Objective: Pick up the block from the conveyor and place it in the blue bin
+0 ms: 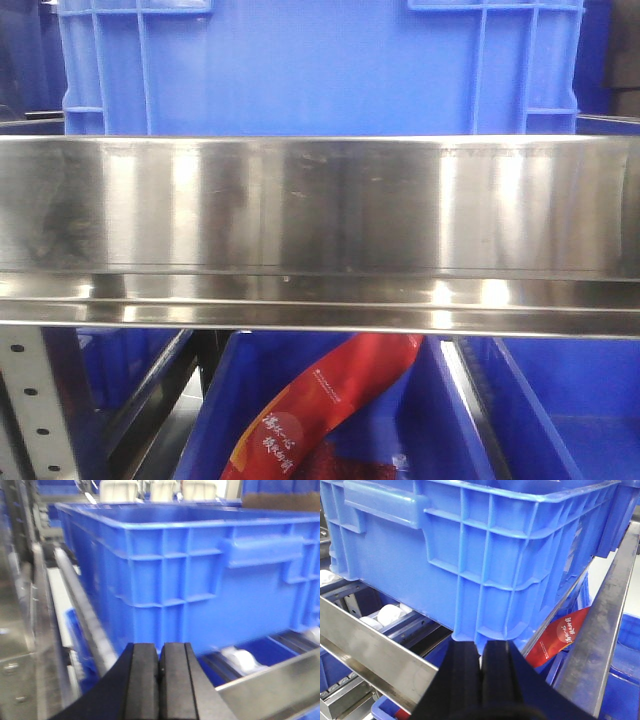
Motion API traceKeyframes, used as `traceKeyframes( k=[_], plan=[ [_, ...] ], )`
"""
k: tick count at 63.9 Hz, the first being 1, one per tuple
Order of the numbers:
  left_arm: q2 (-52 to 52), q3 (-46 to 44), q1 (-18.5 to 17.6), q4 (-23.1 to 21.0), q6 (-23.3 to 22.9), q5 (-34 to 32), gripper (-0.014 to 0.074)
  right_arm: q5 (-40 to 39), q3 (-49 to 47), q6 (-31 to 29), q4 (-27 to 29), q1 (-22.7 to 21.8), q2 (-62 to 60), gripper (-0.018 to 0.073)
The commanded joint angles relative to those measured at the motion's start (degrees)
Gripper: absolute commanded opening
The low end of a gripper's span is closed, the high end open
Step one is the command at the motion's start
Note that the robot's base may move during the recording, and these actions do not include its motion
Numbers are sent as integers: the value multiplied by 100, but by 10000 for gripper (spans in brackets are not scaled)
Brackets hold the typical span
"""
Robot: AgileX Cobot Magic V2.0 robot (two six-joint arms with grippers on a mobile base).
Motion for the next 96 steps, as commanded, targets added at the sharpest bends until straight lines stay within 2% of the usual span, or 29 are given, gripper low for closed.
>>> traceKeyframes(
  k=[1, 18, 28, 38, 41, 46, 96],
  plan=[
    [-282, 192, 333, -22, -46, -88, -111, -136, 10, -26, -12, 1, -7, -162],
    [-1445, 1201, 1731, -10, -46, -114, -111, -136, 10, -26, -12, 1, -7, -162],
    [-1973, 1837, 2212, -10, -46, -320, -111, -136, 10, -26, -12, 1, -7, -162],
    [-2207, 2319, 2321, -10, -46, -940, -111, -136, 10, -26, -12, 1, -7, -162],
    [-2285, 2319, 2321, -10, -46, -650, -111, -136, 10, -26, -12, 1, -7, -162],
    [-2289, 2319, 2321, -10, -46, -567, -111, -136, 10, -26, -12, 1, -7, -162],
    [-2289, 2319, 2321, -10, -46, -685, -111, -136, 10, -26, -12, 1, -7, -162]
  ],
)
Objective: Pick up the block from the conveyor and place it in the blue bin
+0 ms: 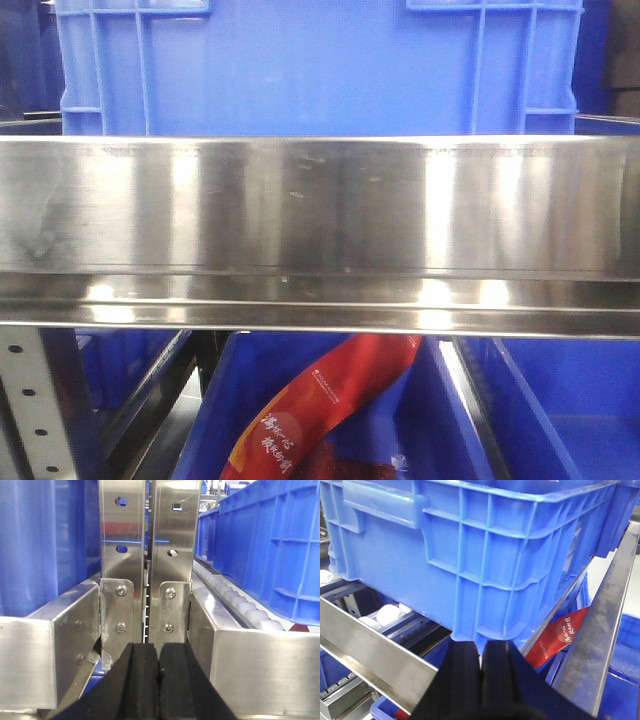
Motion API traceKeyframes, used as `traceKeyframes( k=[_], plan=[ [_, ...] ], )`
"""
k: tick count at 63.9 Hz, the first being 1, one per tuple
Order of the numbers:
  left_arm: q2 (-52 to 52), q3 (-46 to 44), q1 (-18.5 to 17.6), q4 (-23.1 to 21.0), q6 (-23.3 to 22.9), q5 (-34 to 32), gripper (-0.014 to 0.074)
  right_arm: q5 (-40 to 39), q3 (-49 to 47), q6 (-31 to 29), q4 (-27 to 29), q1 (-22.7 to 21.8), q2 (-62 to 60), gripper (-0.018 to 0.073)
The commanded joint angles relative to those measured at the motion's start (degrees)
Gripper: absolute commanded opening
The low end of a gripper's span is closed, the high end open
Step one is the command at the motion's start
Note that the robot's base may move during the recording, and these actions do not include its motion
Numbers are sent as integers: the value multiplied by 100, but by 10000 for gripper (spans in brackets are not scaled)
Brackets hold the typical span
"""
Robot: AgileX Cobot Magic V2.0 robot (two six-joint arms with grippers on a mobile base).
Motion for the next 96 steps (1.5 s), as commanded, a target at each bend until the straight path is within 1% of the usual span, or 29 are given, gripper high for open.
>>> traceKeyframes(
  k=[1, 6, 13, 20, 23, 29, 33, 40, 45, 53, 63, 68, 71, 96],
  plan=[
    [-34, -6, 24, -10, -46, -101, -111, -124, -2, -21, -12, 1, -7, -162],
    [-34, -6, 24, -10, -46, -101, -111, -137, -2, -21, 6, 1, -7, -162],
    [-34, -6, 24, -10, -46, -101, -111, -334, 65, -21, 216, 1, -35, -162],
    [-34, -6, 24, -10, -46, -101, -111, -620, 186, -21, 215, -204, -190, -162],
    [-34, -6, 24, -10, -46, -101, -111, -718, 258, -21, 215, -384, -283, -162],
    [-34, -6, 24, -10, -46, -101, -111, -818, 470, -21, 257, -936, -549, -162],
    [-34, -6, 24, -10, -46, -101, -111, -863, 660, -66, 351, -1385, -780, -162],
    [-34, -6, 24, -10, -46, -101, -111, -1057, 1074, -367, 616, -1968, -1220, -162],
    [-34, -6, 24, -10, -46, -101, -111, -1349, 1467, -514, 775, -2281, -1592, -162],
    [-34, -6, 24, -10, -46, -101, -111, -1801, 2063, -513, 800, -2623, -2080, -162],
    [-34, -6, 24, -10, -46, -101, -111, -2140, 2703, -513, 814, -2921, -2602, -162],
    [-34, -6, 24, -10, -46, -106, -111, -2407, 2748, -513, 852, -3040, -2602, -162],
    [-34, -6, 24, -10, -46, -106, -111, -2140, 2748, -513, 852, -3082, -2602, -162],
    [-34, -6, 24, -10, -46, -106, -111, -2052, 2748, -513, 852, -3104, -2602, -162]
  ],
)
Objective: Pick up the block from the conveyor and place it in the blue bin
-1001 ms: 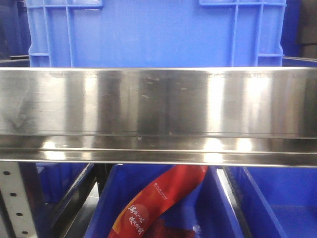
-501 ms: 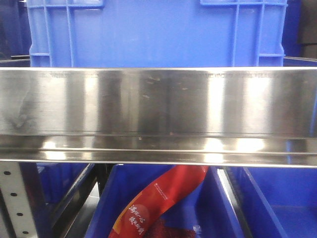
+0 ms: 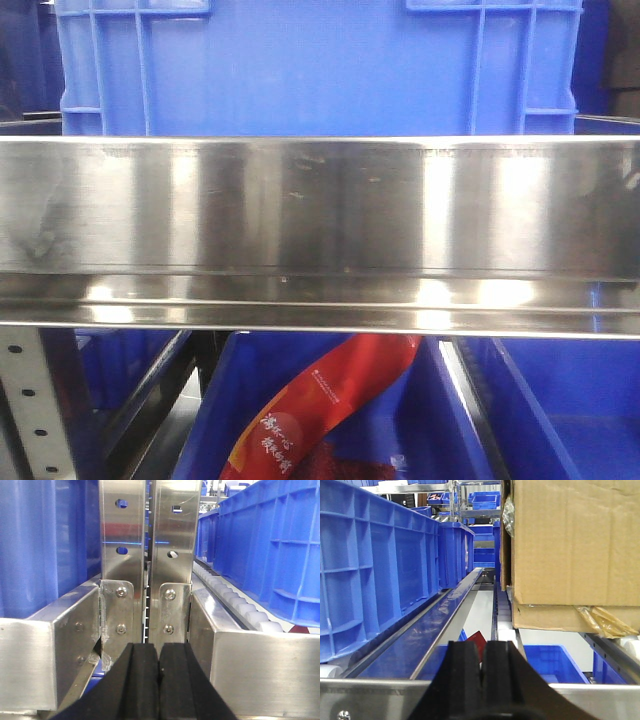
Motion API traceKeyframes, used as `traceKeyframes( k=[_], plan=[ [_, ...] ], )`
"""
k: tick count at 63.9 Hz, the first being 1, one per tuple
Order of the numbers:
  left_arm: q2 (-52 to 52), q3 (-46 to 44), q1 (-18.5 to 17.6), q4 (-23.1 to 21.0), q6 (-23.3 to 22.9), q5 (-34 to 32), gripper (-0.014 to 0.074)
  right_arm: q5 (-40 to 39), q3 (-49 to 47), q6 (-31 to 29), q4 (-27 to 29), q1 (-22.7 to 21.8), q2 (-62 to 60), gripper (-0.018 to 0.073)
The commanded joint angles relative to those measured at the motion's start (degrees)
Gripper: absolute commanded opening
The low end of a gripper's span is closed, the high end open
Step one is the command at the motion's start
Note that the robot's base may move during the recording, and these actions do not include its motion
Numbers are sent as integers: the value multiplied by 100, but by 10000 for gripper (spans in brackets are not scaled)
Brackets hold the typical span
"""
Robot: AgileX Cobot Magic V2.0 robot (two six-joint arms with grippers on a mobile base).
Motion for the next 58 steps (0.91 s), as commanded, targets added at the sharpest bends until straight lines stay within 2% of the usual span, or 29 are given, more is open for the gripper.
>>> traceKeyframes(
  k=[1, 58],
  plan=[
    [-25, -10, 24, -10, -46, -88, -111, -83, 4, -26, 42, -24, -19, -162],
    [-25, -10, 24, -10, -46, -88, -111, -83, 4, -26, 42, -24, -19, -162]
  ],
)
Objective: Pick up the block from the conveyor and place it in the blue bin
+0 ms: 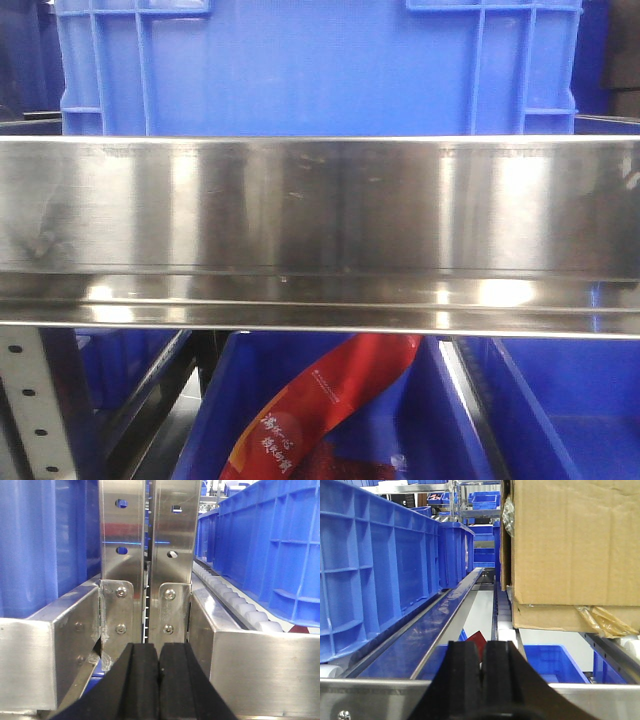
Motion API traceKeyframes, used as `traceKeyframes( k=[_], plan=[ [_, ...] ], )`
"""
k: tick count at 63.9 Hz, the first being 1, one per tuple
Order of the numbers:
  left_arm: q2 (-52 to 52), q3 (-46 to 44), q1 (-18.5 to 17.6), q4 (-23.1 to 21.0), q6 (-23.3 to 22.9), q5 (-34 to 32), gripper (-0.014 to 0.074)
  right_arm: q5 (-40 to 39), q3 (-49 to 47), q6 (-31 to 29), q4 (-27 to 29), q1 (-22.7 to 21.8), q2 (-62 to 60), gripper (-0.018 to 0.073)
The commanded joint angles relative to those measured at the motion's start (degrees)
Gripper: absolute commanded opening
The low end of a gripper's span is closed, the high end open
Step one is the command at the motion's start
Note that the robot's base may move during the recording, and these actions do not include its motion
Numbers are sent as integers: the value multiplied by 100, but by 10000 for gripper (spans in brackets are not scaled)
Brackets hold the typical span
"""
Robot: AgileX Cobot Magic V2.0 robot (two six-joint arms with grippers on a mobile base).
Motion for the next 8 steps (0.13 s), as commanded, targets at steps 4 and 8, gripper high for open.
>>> traceKeyframes(
  k=[4, 8],
  plan=[
    [-25, -10, 24, -10, -46, -88, -111, -83, 4, -26, 32, -24, -19, -162],
    [-25, -10, 24, -10, -46, -88, -111, -83, 4, -26, 32, -24, -19, -162]
  ],
)
